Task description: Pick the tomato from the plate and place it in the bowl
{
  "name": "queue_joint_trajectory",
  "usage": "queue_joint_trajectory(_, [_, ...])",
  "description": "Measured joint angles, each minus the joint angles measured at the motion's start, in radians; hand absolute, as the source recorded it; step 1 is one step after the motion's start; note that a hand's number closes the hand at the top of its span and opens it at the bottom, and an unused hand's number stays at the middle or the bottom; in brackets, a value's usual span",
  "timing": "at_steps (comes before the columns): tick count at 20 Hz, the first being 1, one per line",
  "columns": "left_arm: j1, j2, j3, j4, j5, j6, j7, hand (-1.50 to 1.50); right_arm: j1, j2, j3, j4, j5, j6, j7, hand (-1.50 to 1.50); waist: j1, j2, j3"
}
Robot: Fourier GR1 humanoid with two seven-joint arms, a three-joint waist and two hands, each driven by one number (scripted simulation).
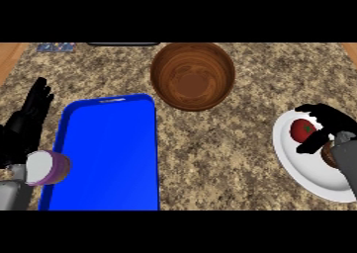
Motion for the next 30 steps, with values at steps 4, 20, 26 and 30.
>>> queue_joint_trajectory(4, [0.011,-0.008,0.010,-0.017,-0.003,-0.015,0.006,0.00,-0.028,0.013,-0.012,0.048,0.024,-0.003,-0.061,1.50,-0.001,-0.003,-0.005])
queue_joint_trajectory(20, [-0.044,-0.037,-0.011,0.000,-0.035,-0.038,0.020,0.00,-0.239,0.325,0.095,0.136,0.205,-0.200,0.054,1.50,0.069,0.001,-0.009])
queue_joint_trajectory(26, [-0.092,-0.064,-0.062,0.020,-0.048,-0.047,0.017,0.00,-0.458,0.461,0.266,0.146,0.206,-0.280,0.321,1.50,0.143,0.015,-0.004])
queue_joint_trajectory(30, [-0.111,-0.070,-0.075,0.033,-0.057,-0.043,0.020,0.00,-0.608,0.487,0.375,0.140,0.200,-0.332,0.505,1.50,0.148,0.012,-0.003])
